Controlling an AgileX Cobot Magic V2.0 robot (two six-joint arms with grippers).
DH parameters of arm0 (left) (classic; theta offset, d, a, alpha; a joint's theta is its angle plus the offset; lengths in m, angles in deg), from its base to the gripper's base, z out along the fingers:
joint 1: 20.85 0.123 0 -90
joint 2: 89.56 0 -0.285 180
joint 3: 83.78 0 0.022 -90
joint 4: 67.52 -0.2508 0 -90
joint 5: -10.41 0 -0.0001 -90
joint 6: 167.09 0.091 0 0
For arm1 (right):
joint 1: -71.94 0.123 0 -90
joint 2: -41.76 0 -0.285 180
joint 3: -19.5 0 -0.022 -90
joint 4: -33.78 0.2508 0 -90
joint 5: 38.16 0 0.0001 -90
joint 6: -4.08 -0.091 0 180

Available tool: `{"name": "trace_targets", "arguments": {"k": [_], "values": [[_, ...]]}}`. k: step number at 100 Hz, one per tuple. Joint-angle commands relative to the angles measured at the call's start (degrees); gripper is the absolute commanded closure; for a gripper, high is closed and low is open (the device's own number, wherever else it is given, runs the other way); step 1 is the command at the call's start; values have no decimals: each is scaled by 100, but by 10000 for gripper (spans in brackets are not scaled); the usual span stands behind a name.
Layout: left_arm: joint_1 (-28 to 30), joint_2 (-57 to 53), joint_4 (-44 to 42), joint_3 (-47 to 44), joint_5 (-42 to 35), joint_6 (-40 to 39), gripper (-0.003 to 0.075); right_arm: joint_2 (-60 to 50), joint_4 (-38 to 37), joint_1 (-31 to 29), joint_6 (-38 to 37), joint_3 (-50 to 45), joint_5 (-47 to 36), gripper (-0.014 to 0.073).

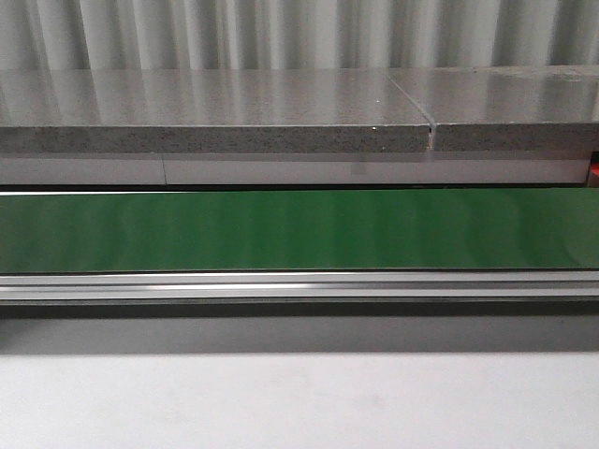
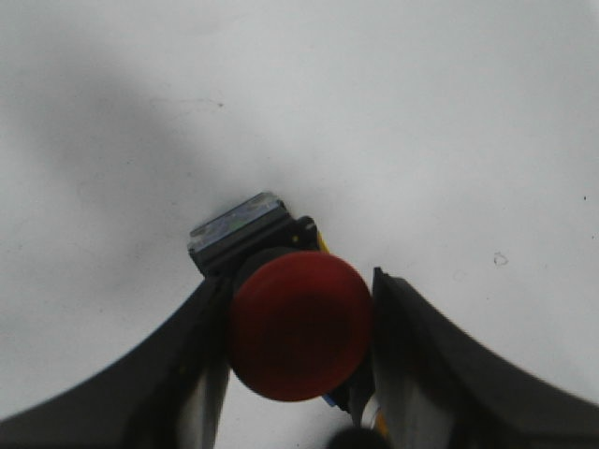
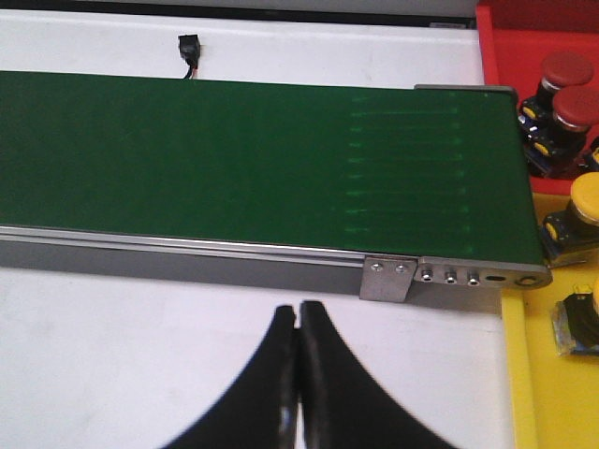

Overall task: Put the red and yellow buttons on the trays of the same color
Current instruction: 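Lower the left gripper and grasp the red button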

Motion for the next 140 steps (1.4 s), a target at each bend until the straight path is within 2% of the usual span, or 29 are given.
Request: {"name": "trace_targets", "arguments": {"k": [1,14,31,64,89,101,123,140], "values": [[6,-300,148,178,-146,-34,524,29,-28,15,38,137,-373,643],[6,-374,116,178,-125,26,524,29,-28,15,38,137,-373,643],[6,-568,106,178,248,866,524,29,-28,15,38,137,-373,643],[6,-1353,-260,-43,274,1145,524,29,-28,15,38,137,-373,643],[6,-2314,235,-1029,250,2037,524,29,-28,15,38,137,-373,643],[-8,-2818,547,-1587,-25,2256,525,29,-28,15,38,137,-373,643],[-254,-3295,559,-2228,-89,2278,525,29,-28,15,38,137,-373,643],[-766,-3334,572,-2466,-251,2278,525,29,-28,15,38,137,-373,647]]}}
